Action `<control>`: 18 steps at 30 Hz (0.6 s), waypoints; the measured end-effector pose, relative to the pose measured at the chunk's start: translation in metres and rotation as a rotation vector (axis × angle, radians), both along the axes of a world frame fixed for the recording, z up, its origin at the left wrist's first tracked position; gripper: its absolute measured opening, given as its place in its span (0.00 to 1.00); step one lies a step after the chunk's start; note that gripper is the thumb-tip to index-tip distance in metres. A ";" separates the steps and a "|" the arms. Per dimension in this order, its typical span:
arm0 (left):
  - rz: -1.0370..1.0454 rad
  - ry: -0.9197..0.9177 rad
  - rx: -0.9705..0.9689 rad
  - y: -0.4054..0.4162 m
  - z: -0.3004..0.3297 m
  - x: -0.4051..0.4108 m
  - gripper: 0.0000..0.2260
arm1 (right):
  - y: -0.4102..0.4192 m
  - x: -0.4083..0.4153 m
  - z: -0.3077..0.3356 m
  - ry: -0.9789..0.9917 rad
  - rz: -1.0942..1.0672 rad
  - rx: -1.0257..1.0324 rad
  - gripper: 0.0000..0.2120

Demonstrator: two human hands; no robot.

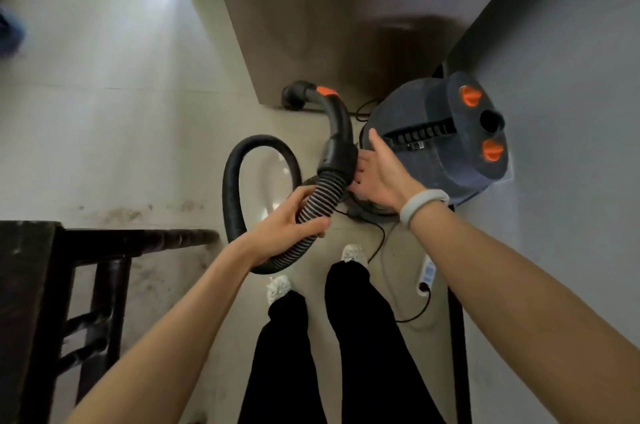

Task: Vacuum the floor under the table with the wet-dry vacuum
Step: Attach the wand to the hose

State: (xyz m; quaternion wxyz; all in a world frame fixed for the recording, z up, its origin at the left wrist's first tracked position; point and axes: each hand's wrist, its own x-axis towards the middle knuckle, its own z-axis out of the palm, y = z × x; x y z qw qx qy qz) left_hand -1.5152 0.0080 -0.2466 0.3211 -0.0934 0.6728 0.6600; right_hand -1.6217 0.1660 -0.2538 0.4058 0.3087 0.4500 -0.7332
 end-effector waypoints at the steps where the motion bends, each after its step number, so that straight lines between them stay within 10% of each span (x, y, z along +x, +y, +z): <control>1: -0.066 0.004 0.012 0.002 -0.001 0.000 0.22 | -0.001 -0.013 0.002 0.008 -0.035 -0.019 0.30; 6: -0.213 -0.010 -0.095 -0.001 -0.016 0.009 0.26 | 0.020 -0.065 -0.001 0.014 -0.212 0.092 0.18; 12: -0.018 0.293 -0.958 -0.007 -0.044 -0.005 0.25 | 0.054 -0.052 -0.017 0.004 -0.336 0.025 0.13; 18: 0.696 -0.177 -0.536 0.030 -0.029 -0.024 0.29 | 0.064 -0.014 -0.029 0.055 -0.308 -0.057 0.04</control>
